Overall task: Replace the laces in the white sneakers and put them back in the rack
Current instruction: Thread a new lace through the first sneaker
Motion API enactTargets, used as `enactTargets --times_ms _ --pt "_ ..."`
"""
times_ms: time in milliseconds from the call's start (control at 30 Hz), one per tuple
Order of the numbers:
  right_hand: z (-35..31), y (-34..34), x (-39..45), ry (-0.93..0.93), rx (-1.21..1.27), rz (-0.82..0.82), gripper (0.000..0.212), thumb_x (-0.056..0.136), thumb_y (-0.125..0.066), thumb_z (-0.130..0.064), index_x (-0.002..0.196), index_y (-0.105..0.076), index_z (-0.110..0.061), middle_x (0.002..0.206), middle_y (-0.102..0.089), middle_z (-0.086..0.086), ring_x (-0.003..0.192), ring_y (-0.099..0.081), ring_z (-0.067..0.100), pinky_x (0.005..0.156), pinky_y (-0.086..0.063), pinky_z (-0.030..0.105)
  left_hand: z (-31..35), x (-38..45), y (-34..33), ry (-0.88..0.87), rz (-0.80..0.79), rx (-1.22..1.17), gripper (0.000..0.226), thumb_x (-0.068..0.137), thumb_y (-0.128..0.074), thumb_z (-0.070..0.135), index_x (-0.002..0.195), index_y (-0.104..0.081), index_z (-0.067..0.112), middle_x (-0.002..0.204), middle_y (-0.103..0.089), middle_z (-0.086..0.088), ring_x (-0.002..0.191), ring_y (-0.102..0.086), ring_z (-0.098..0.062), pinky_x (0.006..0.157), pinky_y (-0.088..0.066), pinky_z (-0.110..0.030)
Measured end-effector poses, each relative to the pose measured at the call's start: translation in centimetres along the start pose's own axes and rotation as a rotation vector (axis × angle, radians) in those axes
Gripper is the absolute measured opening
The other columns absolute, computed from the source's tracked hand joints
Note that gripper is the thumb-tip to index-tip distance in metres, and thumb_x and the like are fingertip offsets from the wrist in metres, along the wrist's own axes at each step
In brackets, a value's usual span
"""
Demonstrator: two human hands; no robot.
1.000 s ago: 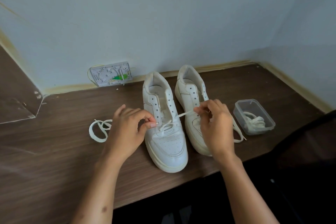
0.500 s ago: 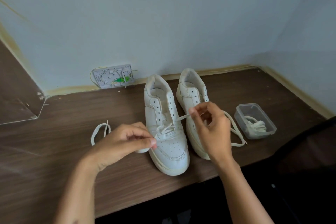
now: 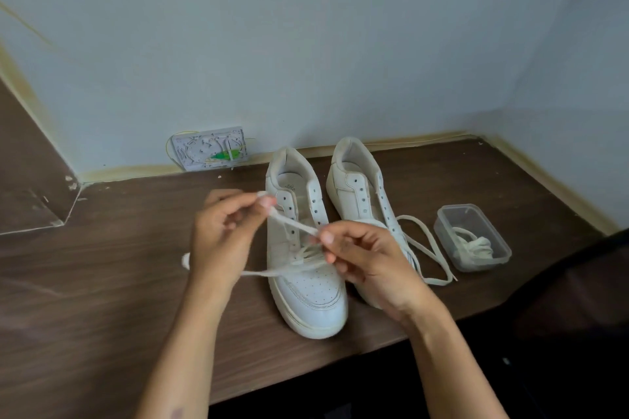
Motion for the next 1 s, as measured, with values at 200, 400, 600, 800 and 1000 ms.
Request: enactTargets --times_ms 200,400,600,800,1000 --pt "-1.2 3.7 -1.2 0.012 -0.128 0.135 0.017 0.084 -0.065 -0.026 0.081 -0.076 -0.012 0.061 -0.054 0.0 0.054 -0.036 0.01 0.047 -0.028 0.015 -2.1 0.7 2.6 0.014 0.094 0.452 0.013 0.079 -0.073 0.048 0.091 -0.068 0.044 0.103 -0.056 0.012 0.096 -0.056 -0.009 0.082 -0.043 -0.026" --pt "-0.7 1.0 -0.3 0.085 -0.107 0.035 0.019 0.094 -0.054 -0.002 0.096 -0.065 0.014 0.062 -0.05 0.006 0.051 -0.047 -0.001 0.05 -0.036 0.009 0.6 -1.1 -2.3 -0.399 -0.339 0.363 0.032 0.078 -0.061 0.061 0.105 -0.069 0.046 0.108 -0.066 0.026 0.109 -0.049 0.0 0.094 -0.033 -0.012" --pt "-0.4 2.1 -0.1 0.092 -0.13 0.079 0.019 0.093 -0.056 -0.004 0.095 -0.067 0.011 0.061 -0.055 0.004 0.057 -0.052 0.0 0.061 -0.042 0.01 -0.4 0.0 -1.2 -0.405 -0.148 0.412 0.007 0.08 -0.07 0.045 0.085 -0.067 0.049 0.091 -0.069 0.026 0.092 -0.053 0.001 0.085 -0.033 -0.012" --pt "-0.6 4.6 -0.6 0.084 -0.249 0.219 0.016 0.084 -0.066 -0.029 0.081 -0.077 -0.017 0.069 -0.06 0.004 0.061 -0.05 0.004 0.061 -0.039 0.01 -1.7 0.7 1.7 -0.194 0.201 0.601 0.009 0.086 -0.069 0.037 0.082 -0.068 0.045 0.077 -0.062 0.025 0.087 -0.059 -0.017 0.089 -0.044 -0.047" --pt "-0.3 2.4 0.0 0.156 -0.271 0.157 0.015 0.09 -0.063 -0.019 0.081 -0.073 -0.012 0.07 -0.063 0.002 0.075 -0.058 0.015 0.08 -0.046 0.022 -0.1 -0.6 -2.0 -0.482 -0.171 0.456 0.028 0.083 -0.062 0.054 0.105 -0.071 0.039 0.105 -0.066 0.027 0.105 -0.054 -0.002 0.096 -0.034 -0.028"
Point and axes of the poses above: each hand's wrist, its own x-axis towards the middle knuckle, its own y-axis out of the back of the hand, z = x × y, the point moved 2 cm from there along x, towards the middle knuckle
